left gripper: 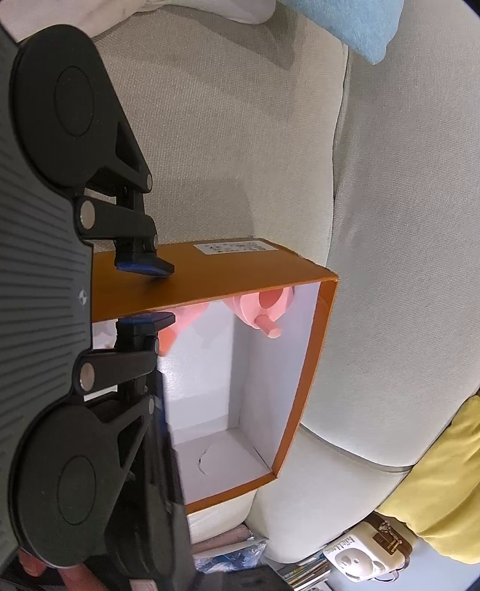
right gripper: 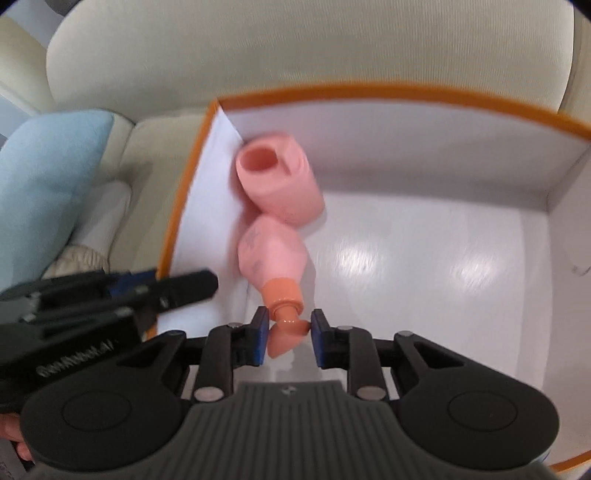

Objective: Organize rigid objects

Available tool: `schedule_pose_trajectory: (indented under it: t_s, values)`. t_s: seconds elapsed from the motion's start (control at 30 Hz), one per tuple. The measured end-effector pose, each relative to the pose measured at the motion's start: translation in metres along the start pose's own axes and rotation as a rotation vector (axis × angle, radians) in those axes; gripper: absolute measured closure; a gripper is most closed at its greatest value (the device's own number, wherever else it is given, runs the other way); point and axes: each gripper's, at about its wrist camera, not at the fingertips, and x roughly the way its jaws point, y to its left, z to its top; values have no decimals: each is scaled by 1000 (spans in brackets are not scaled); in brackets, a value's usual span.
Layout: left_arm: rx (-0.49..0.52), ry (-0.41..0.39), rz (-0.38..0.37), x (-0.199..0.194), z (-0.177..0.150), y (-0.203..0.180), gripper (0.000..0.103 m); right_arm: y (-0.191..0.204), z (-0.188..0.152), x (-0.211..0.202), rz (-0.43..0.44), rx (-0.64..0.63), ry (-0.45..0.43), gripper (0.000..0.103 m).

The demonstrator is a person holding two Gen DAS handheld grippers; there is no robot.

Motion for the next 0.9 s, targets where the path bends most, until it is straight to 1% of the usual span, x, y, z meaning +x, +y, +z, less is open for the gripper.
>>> schedule_pose_trajectory:
  t_s: [0.03, 0.1, 0.23, 0.33, 0.4, 0.5, 0.63, 0.73, 0.83, 0.9]
  values:
    - [-6, -1, -7, 0, 0, 0, 80, 5, -7, -5, -11, -14, -27, 79]
    - [-14, -7, -9, -2, 1, 2, 80, 5, 1, -15, -26, -49, -73, 79]
    - [-31, -13, -17, -3, 4, 5, 80, 11, 12, -19, -61, -123, -120, 79]
    - [-39, -15, -27, -5, 5, 7, 80, 18, 24, -22, -66, -163, -160, 79]
    - [-33, -14, -28, -5, 5, 8, 80, 21, 27, -24, -52, -173, -176, 79]
    - [-28, -12, -28, -4, 4, 7, 80, 22, 30, -25, 9, -172, -182, 78]
    - [-21, -10, -24, -3, 2, 7, 80, 24, 28, -36, -3, -194, -210, 78]
    - [-20, -11, -24, -4, 1, 7, 80, 17, 23, -50, 8, -168, -227, 77]
    - [-23, -12, -25, -4, 1, 7, 80, 5, 14, -56, -24, -172, -223, 77]
    - [-24, -12, -30, -3, 1, 6, 83, 1, 10, -44, -54, -178, -190, 77]
